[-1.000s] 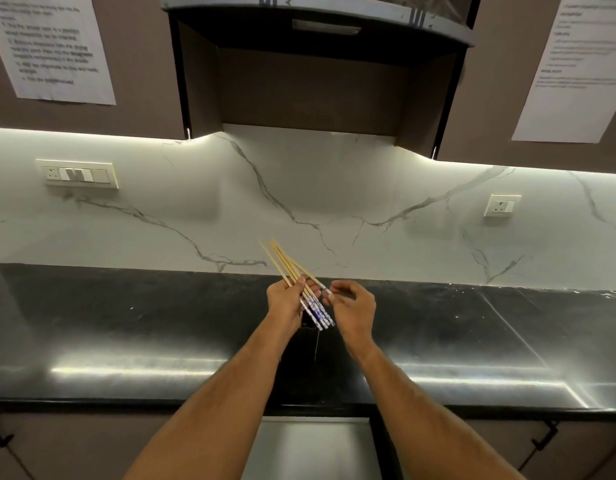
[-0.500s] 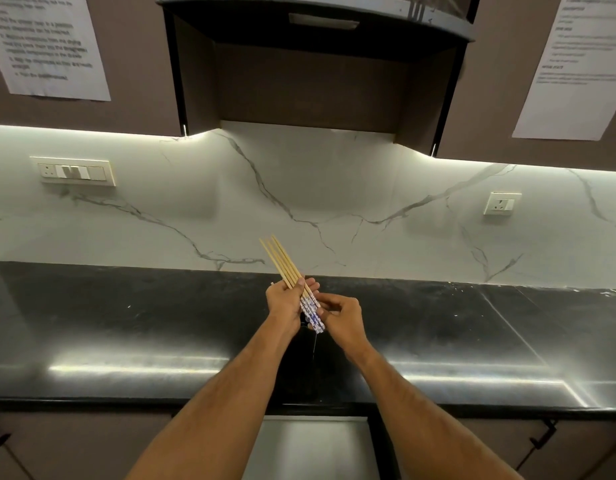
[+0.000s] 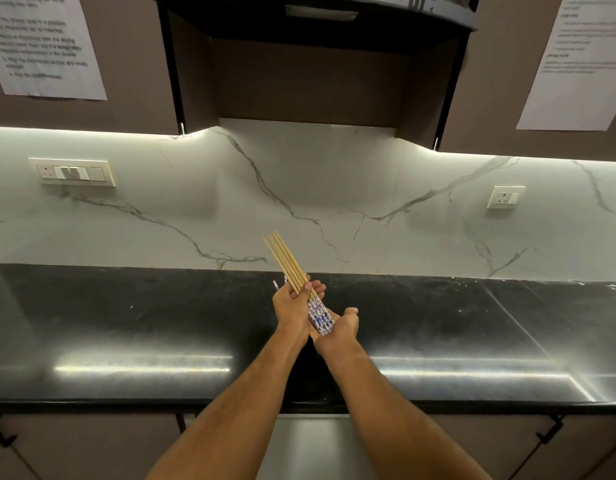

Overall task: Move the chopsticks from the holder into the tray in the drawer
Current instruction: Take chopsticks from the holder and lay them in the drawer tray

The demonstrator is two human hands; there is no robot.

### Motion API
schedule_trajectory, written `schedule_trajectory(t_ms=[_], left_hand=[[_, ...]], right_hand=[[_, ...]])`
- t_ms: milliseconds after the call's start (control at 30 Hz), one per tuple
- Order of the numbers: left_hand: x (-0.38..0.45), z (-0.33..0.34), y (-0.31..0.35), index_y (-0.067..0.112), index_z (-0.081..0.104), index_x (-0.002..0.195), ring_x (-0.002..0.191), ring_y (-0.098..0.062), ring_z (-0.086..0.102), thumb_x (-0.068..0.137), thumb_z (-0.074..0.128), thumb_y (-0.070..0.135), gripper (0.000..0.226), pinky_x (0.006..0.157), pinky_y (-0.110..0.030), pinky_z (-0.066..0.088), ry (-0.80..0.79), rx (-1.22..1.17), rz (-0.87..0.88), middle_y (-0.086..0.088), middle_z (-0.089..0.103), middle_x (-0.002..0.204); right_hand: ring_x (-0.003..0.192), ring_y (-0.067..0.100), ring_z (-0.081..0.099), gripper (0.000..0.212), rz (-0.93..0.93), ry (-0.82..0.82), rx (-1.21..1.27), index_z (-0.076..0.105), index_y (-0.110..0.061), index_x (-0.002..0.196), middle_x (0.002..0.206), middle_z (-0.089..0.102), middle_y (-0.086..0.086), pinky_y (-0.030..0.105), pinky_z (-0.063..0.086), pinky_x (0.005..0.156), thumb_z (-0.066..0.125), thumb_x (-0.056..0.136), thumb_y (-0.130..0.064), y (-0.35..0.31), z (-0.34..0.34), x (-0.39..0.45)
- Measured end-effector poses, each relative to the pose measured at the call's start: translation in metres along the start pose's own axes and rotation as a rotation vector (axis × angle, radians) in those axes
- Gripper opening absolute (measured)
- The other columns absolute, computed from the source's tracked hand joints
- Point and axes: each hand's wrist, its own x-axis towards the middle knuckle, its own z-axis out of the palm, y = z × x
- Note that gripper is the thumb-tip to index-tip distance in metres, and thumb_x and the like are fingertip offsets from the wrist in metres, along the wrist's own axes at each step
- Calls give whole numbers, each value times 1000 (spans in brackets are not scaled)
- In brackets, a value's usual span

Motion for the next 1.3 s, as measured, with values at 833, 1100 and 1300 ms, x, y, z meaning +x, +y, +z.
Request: schedule_trajectory(t_ms=[833,1100,1300], left_hand=[[-13,-24,0,-6,62,121,98,-33,75,100,55,1,23,88,-43,61,-18,-193,-81,-24,75,106],[-23,-28,-2,-4,60,126,102,-34,74,101,53,2,26,96,-48,57,-56,-190,-110,-23,74,110],[-22,-33,-2,-4,61,124,103,-33,74,101,53,3,25,97,-50,56,-98,-161,-117,-23,74,109]], right_hand=[[86,27,78,16,-307,-250,-1700,70,0,108,95,79,15,40,64,79,70,93,-8,-45,12,-12],[79,21,79,6,-227,-159,-1762,71,-6,96,90,79,12,29,64,68,73,91,-8,-41,11,-11],[67,17,77,7,-261,-105,-1714,73,-3,94,76,77,8,26,62,60,73,91,-8,-36,7,-12]])
